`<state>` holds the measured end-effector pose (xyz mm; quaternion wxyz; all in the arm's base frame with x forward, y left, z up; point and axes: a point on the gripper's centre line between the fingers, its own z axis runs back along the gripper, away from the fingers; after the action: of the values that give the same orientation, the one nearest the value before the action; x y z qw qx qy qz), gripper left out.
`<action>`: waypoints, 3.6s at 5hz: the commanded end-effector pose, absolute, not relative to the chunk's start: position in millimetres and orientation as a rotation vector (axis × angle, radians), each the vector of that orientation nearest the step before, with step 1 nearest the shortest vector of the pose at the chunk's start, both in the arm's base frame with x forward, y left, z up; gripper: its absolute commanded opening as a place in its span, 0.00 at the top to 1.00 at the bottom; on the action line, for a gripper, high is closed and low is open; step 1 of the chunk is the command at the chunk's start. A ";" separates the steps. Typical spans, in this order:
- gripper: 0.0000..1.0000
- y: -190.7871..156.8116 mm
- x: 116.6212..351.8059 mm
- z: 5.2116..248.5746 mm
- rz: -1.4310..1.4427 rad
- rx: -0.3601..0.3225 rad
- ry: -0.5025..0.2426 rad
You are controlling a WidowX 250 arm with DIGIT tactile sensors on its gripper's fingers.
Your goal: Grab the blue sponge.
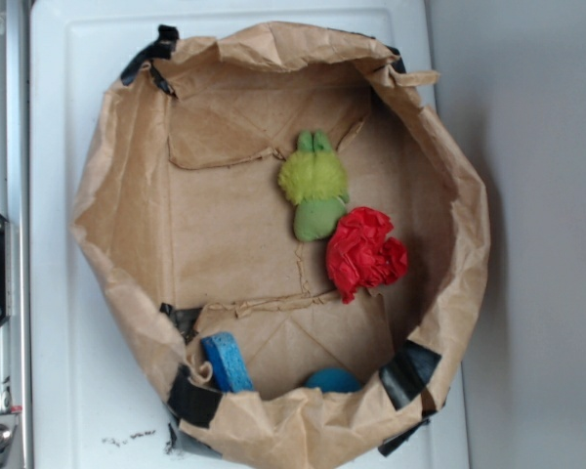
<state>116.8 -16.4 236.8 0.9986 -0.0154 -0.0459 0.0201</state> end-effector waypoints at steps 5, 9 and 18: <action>0.00 -15.6 216.9 225.3 0.021 -0.066 -0.118; 0.00 6.3 259.0 135.2 -0.164 -0.102 -0.240; 0.00 -115.2 211.4 34.7 -0.652 -0.219 -0.139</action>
<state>213.4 -103.1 32.0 0.9411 -0.1043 -0.0562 -0.3166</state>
